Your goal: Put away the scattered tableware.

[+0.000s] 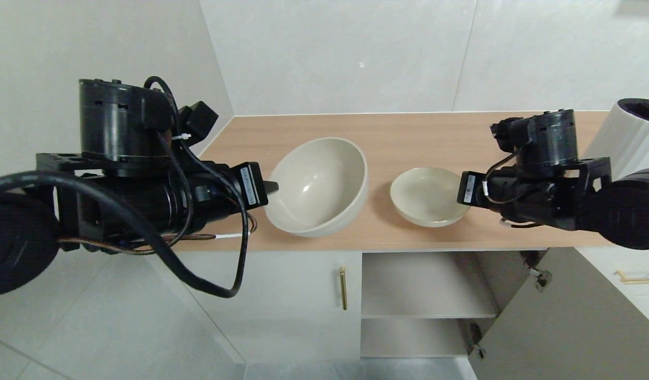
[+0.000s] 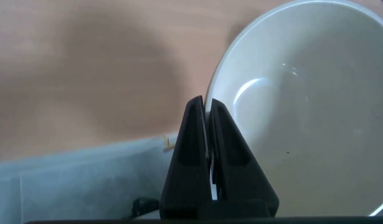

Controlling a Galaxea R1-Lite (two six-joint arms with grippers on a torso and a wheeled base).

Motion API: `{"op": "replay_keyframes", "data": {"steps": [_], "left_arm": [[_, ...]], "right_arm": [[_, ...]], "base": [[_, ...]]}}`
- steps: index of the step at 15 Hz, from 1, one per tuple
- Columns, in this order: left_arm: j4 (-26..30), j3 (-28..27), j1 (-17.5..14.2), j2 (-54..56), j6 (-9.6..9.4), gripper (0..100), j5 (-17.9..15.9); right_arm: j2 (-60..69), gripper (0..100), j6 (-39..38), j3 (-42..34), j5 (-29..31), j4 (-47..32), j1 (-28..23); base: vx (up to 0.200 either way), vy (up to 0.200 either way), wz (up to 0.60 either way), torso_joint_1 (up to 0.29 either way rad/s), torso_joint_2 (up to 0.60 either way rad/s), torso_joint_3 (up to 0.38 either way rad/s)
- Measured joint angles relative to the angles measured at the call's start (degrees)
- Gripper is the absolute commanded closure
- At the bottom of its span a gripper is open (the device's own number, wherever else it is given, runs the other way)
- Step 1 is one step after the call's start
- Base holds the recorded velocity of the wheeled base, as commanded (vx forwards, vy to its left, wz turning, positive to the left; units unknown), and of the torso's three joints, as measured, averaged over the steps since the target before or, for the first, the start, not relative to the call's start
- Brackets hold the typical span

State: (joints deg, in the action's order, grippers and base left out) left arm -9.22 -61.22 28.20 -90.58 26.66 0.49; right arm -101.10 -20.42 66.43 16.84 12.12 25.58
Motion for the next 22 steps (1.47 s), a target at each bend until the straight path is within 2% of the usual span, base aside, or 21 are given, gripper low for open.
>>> {"op": "replay_keyframes", "data": {"steps": [2,5,10,12,13,22], "left_arm": [[0.0,1.9,0.1,1.6,0.02,100,-0.1],[0.0,5.5,0.3,4.9,0.02,100,-0.2],[0.2,11.0,0.9,9.4,0.02,100,-0.2],[0.2,11.6,1.2,9.8,0.02,100,-0.3],[0.1,11.7,1.5,9.7,0.05,100,-0.2],[0.1,12.2,2.8,8.5,0.0,100,-0.2]], "right_arm": [[4.5,100,-0.9,-0.8,-5.8,-5.8,0.0],[10.8,100,-1.1,-4.3,-8.5,-10.9,0.1],[17.3,100,-0.9,-12.9,-8.8,-11.6,1.5],[19.2,100,-0.8,-16.5,-8.8,-11.5,1.7],[19.8,100,-0.8,-17.2,-8.8,-11.3,1.8],[20.6,100,1.5,-19.0,-8.6,-10.5,1.7]], "base": [[0.0,0.0,0.0,0.0,0.0,0.0],[0.0,0.0,0.0,0.0,0.0,0.0],[0.0,0.0,0.0,0.0,0.0,0.0],[-0.2,0.0,0.0,0.007,0.0,0.002],[-0.2,0.0,0.0,0.012,0.0,-0.002],[0.0,0.0,0.0,0.0,0.0,0.0]]}}
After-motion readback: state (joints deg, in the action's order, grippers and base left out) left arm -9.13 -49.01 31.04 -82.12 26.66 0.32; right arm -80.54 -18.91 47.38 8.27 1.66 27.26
